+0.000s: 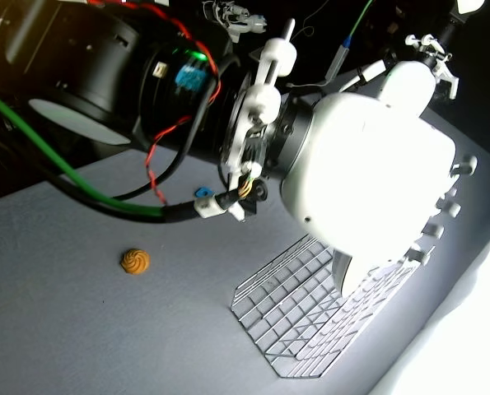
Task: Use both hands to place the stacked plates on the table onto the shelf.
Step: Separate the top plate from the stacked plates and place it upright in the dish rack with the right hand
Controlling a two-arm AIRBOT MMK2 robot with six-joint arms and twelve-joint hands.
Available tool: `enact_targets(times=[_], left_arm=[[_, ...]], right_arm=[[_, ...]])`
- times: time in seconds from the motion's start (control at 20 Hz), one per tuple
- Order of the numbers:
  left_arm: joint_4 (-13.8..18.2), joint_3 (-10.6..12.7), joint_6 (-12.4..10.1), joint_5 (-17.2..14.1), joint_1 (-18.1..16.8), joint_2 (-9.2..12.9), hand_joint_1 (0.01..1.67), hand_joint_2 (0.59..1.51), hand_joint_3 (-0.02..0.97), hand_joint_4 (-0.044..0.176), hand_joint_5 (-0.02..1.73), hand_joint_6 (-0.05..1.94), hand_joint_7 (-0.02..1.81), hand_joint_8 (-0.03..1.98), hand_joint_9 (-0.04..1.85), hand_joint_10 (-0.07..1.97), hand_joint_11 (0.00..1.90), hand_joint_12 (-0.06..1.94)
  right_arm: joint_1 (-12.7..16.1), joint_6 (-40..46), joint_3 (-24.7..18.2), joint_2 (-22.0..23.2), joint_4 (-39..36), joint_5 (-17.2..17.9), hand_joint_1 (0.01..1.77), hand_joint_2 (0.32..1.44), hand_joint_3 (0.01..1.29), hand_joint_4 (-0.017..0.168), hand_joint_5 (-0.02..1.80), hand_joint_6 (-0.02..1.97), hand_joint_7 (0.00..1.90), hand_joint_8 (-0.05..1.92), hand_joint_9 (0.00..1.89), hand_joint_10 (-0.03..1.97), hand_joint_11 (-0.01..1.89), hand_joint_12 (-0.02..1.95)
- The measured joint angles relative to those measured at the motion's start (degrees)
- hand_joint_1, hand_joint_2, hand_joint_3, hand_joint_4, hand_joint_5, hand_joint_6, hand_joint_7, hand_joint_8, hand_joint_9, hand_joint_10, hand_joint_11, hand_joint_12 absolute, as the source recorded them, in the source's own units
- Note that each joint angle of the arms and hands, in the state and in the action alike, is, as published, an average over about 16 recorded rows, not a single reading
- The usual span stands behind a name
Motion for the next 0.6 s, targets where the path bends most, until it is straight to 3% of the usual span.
enact_targets(times=[0.6], left_arm=[[-0.21, 1.07, 1.43, 1.76, 2.29, -2.05, 0.01, 1.055, 0.015, 0.000, 0.02, 0.02, 0.02, 0.00, 0.02, 0.02, 0.01, 0.02]], right_arm=[[-0.19, -0.23, 4.37, -0.11, 5.65, -5.69, 1.24, 1.00, 0.01, -0.006, 0.98, 0.76, 1.12, 0.83, 1.31, 0.10, 0.80, 1.08]])
